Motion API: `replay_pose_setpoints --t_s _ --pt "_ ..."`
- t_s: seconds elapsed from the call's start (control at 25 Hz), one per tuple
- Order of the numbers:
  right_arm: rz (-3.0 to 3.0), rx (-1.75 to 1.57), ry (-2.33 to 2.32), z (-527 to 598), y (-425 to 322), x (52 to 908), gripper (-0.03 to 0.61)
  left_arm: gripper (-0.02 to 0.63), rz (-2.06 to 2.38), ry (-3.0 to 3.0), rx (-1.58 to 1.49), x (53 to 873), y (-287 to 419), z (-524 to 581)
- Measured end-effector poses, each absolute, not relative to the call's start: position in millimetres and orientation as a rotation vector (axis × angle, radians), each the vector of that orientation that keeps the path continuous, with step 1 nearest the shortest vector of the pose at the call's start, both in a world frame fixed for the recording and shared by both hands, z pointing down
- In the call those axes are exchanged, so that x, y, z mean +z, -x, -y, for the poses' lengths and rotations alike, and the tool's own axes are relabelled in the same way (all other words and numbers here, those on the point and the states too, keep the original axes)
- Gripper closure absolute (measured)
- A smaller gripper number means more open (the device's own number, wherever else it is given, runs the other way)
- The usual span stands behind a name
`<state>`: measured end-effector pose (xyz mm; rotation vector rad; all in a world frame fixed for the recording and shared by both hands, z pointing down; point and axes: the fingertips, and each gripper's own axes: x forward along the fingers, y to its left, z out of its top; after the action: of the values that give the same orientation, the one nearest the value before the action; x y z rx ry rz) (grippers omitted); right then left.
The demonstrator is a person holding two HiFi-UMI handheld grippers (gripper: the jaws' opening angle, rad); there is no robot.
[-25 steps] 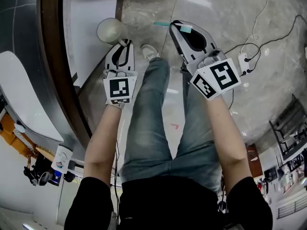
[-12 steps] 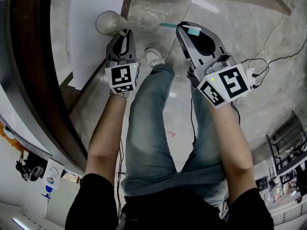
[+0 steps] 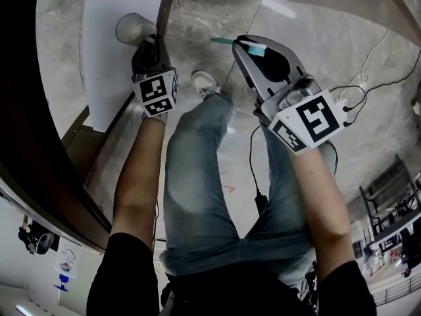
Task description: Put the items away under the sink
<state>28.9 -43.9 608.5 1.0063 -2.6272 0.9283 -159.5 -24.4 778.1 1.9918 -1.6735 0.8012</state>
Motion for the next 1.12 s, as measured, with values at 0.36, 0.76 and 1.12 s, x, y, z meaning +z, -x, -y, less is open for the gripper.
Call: replay_pose_setpoints --t_s 0.36,0.76,1.12 --pt "2.623 0.941 -1.010 45 -32 618 0.529 0.569 1.696 -1.908 0.811 809 169 27" --pt "2.602 0.980 -0.986 44 -34 629 0.529 0.569 1.705 -1.833 0.805 833 174 26" --pt "2.600 0.969 -0.951 44 -22 633 0.529 0.568 1.671 -1.707 0.780 852 184 16"
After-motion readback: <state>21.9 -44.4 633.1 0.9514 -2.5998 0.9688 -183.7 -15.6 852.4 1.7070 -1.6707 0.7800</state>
